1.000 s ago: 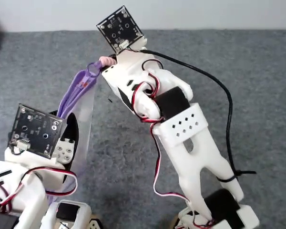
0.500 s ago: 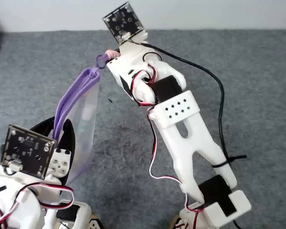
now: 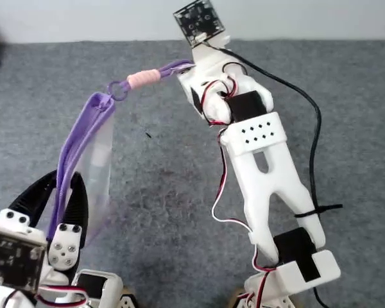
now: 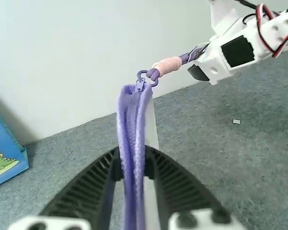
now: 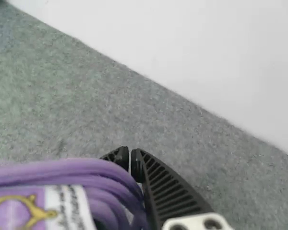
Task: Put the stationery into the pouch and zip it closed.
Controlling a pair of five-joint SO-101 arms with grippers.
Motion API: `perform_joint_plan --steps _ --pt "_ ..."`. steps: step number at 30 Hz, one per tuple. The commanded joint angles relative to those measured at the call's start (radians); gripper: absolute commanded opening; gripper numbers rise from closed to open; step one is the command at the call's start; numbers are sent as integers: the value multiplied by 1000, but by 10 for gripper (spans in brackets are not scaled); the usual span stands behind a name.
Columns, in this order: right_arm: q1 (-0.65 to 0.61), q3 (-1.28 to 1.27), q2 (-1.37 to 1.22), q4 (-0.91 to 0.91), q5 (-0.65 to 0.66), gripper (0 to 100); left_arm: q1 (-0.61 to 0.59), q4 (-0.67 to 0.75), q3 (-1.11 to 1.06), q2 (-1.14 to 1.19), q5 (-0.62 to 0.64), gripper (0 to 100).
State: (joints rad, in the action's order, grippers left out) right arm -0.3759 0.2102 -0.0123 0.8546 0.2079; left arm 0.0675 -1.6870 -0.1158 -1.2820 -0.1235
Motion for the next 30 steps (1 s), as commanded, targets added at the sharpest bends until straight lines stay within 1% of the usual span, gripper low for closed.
perform_joint_plan --steps 1,4,7,11,15,18,24,26,29,30 --pt "8 29 61 -15 12 7 -2 5 30 -3 26 187" --pt "18 26 59 -15 12 7 -2 0 19 -3 104 280" --pt "53 26 53 -24 12 7 -3 -2 19 -3 132 321" --pt "124 32 8 -39 12 7 -3 -2 19 -2 130 321" --pt "194 32 -36 -136 37 7 -3 -3 19 -2 130 321" --pt "216 32 -59 -176 81 7 -3 -12 19 -3 130 320" --pt "220 28 -65 -153 91 17 -3 -66 19 -3 130 320" --pt "222 28 -65 -105 91 77 -3 -66 10 -3 132 320" --pt "225 28 -61 -24 91 228 -3 -66 -30 -3 135 320" --pt "231 28 -56 2 87 262 -3 -66 -42 -3 137 320"
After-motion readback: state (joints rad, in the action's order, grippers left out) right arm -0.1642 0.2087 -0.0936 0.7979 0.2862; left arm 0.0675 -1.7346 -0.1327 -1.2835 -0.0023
